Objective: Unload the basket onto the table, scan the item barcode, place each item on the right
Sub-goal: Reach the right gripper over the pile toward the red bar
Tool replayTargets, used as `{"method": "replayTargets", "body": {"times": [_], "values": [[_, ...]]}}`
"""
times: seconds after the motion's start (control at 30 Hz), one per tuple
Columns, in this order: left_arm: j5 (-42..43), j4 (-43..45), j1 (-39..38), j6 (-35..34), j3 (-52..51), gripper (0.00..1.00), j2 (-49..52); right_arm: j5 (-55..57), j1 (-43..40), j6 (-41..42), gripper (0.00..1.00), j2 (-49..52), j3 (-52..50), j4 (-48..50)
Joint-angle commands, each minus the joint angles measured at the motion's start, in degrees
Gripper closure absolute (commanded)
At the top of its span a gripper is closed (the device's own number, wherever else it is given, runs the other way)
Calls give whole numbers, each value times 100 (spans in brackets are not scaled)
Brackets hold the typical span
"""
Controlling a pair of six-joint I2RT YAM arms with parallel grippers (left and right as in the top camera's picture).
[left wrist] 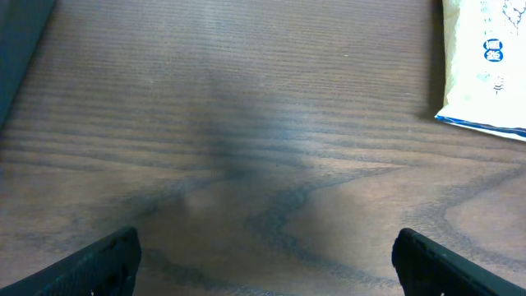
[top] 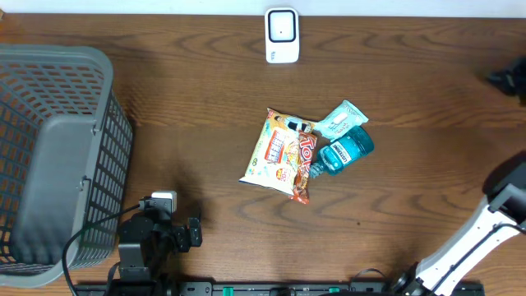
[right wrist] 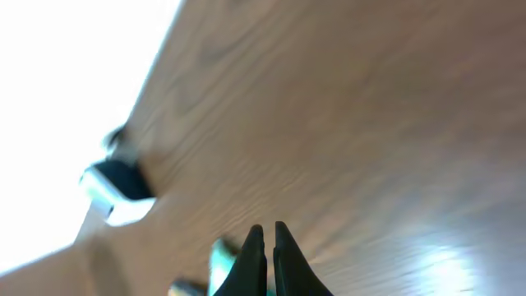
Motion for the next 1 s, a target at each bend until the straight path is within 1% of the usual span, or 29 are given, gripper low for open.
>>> {"method": "replayTargets", "body": {"times": [0.0, 0.13, 0.17, 0.23, 0.3, 0.37, 0.4, 0.47, 0.5, 0.53, 0.57, 0.7, 0.77, 0.87, 0.97], "values": [[7, -72, -2, 57, -31, 2, -9, -332, 557, 125, 99, -918, 118, -87], [7, -70, -2, 57, -31, 2, -9, 1040, 1419, 258, 99, -1779, 118, -205], [7, -72, -2, 57, -31, 2, -9, 1816, 1843, 356, 98, -2122, 118, -267], [7, -70, -2, 57, -31, 2, -9, 2524, 2404, 356, 88, -2468, 118, -289], [7, -70, -2, 57, -31, 2, -9, 3025, 2955, 354, 68, -2688, 118, -315], [7, -72, -2, 57, -31, 2, -9, 3410, 3526, 354, 56, -2793, 118, -380], [7, -70, -2, 57, -31, 2, -9, 3560, 3781, 352, 48, -2793, 118, -435], [7, -72, -2, 57, -31, 2, -9, 3912, 4350, 352, 38, -2721, 94, -599], [7, -72, -2, 57, -31, 2, -9, 4046, 4607, 354, 23, -2656, 59, -697], [7, -72, -2, 57, -31, 2, -9, 4111, 4802, 356, 5, -2597, 11, -752], [7, -72, -2, 57, -31, 2, -9, 4109, 4975, 358, 1, -2531, -61, -789], [7, -72, -2, 57, -31, 2, -9, 3893, 5606, 667, 1, -2179, -535, -791], [7, -72, -2, 57, -31, 2, -9, 3648, 5840, 673, 1, -1980, -761, -717], [7, -72, -2, 57, -31, 2, -9, 3620, 6129, 673, 1, -1639, -949, -702], [7, -72, -2, 57, -31, 2, -9, 3639, 6389, 776, 6, -1226, -1102, -890]]}}
